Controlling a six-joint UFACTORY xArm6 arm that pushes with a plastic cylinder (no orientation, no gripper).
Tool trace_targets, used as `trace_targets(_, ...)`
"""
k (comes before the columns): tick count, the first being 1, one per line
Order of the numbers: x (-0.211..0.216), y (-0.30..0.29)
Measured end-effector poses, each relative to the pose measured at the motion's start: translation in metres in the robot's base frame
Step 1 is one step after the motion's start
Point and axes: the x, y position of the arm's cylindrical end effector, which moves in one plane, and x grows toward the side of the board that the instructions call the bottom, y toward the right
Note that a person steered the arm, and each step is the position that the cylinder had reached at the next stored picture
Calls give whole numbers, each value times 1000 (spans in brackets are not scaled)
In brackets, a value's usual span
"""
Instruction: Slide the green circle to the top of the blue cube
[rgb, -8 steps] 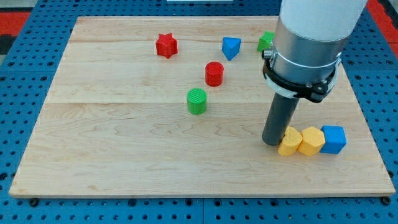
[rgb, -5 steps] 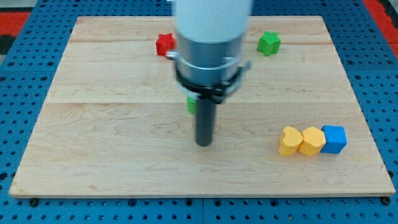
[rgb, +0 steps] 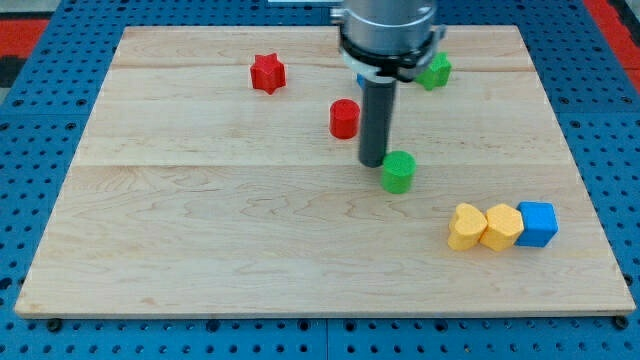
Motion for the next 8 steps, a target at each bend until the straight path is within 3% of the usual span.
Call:
trace_targets(2, 19, -19)
trace_targets(4, 19, 58)
trace_targets(8, 19, 107)
